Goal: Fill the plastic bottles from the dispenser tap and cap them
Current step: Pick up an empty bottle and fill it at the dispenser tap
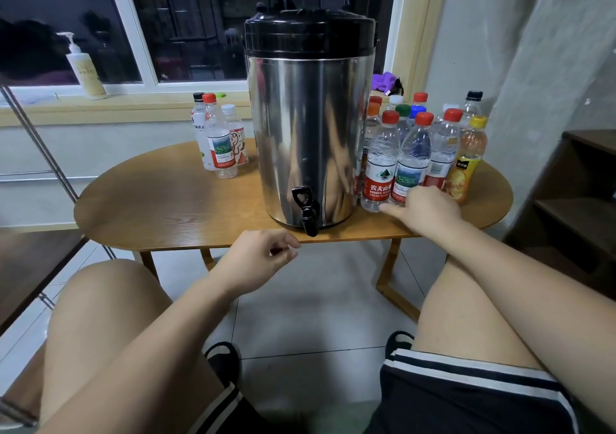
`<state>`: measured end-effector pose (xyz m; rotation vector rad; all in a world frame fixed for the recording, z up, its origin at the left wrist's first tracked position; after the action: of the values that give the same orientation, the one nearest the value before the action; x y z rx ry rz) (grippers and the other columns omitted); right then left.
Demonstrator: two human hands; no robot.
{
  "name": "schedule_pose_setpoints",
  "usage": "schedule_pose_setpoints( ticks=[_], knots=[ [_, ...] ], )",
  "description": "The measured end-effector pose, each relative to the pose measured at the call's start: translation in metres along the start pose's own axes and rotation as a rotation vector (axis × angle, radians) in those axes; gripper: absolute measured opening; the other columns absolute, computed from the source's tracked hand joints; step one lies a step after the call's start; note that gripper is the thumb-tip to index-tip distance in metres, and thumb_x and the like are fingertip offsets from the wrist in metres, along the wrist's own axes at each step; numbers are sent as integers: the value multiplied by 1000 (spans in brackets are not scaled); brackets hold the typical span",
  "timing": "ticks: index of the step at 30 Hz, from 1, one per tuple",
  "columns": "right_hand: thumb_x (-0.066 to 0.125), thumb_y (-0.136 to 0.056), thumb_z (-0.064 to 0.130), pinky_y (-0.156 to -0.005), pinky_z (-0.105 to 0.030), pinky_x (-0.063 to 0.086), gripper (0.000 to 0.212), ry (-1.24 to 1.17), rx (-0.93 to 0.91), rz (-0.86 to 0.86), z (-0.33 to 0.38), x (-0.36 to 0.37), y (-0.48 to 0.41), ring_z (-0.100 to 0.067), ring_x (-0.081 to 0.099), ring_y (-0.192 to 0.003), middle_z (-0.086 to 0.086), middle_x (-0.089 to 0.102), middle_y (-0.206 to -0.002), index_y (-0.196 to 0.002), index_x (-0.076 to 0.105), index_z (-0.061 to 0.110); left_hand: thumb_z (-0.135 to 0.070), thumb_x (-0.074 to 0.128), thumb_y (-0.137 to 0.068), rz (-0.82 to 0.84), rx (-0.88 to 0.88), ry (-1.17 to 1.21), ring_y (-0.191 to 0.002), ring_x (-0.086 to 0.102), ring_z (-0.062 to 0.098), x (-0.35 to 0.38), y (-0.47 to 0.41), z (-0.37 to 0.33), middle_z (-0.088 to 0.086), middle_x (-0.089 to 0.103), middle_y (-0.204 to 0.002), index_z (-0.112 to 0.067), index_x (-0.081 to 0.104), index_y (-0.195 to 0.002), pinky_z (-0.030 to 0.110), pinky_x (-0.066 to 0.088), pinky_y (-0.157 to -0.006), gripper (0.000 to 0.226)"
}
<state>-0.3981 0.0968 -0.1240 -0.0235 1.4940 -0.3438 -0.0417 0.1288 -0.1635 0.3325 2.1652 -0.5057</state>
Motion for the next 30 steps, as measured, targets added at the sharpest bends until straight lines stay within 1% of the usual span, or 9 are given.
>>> schedule_pose_setpoints(
  ticks=[3,5,10,13,18,21,24,27,30],
  knots=[
    [58,-94,80,-63,-37,54,72,-143,-125,74,28,-1,24,-22,67,-64,-4,70,-65,-78,68,10,-36,72,-104,-10,-11,-24,-93,65,-8,-13,-8,6,-22,74,-89,-40,76,-110,11,44,-74,8],
    [61,-93,78,-72,-35,59,61,-260,-200,157,48,2,42,-13,71,-62,1,72,-60,-82,67,18,-36,72,-104,-34,-43,-20,-89,65,-7,-26,-14,10,-19,73,-88,-39,76,-106,14,45,-72,5],
    [73,-94,65,-75,-37,63,41,-508,-339,343,93,23,73,-5,73,-64,10,76,-68,-90,69,23,-37,75,-101,-108,-152,-17,-78,70,2,-63,-39,31,-11,76,-87,-33,79,-103,22,50,-70,6],
    [74,-92,65,-77,-40,64,38,-508,-384,412,109,44,78,-4,72,-70,9,77,-75,-91,71,28,-39,80,-96,-173,-263,31,-80,75,11,-83,-58,56,-6,79,-84,-29,79,-100,32,59,-76,11],
    [74,-91,67,-75,-31,61,35,-494,-395,467,122,67,80,-1,70,-77,13,75,-83,-93,70,33,-40,87,-91,-266,-452,177,-90,77,20,-106,-100,98,1,78,-99,-22,74,-103,44,65,-82,25],
    [75,-92,66,-74,-29,60,33,-523,-377,506,126,71,83,-4,70,-80,12,75,-86,-95,70,34,-43,89,-88,-329,-525,195,-89,73,17,-108,-121,120,1,76,-102,-19,68,-108,37,61,-70,37],
    [74,-92,66,-78,-35,63,32,-556,-355,521,127,72,84,-6,71,-81,11,76,-86,-95,70,34,-45,91,-85,-377,-587,235,-86,64,10,-106,-137,138,-1,68,-115,-18,60,-128,28,51,-64,60],
    [73,-94,64,-81,-40,64,30,-594,-321,521,124,71,84,-9,72,-82,9,77,-88,-97,70,34,-45,96,-79,-444,-642,290,-106,70,23,-103,-156,159,5,69,-133,-14,53,-142,39,60,-82,82],
    [73,-95,64,-80,-39,64,29,-611,-303,526,123,71,85,-9,72,-81,8,76,-89,-98,70,35,-41,97,-80,-493,-643,330,-124,68,29,-97,-175,172,7,66,-143,-13,47,-150,44,60,-98,90]
  ],
)
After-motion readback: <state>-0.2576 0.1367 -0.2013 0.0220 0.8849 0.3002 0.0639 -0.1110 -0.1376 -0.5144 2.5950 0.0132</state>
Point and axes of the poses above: each hand's wrist, its own y-axis away from the middle knuckle, its own x-axis out of the palm, z = x × y, the point moved 1 cm from there along -y, towards the middle knuckle
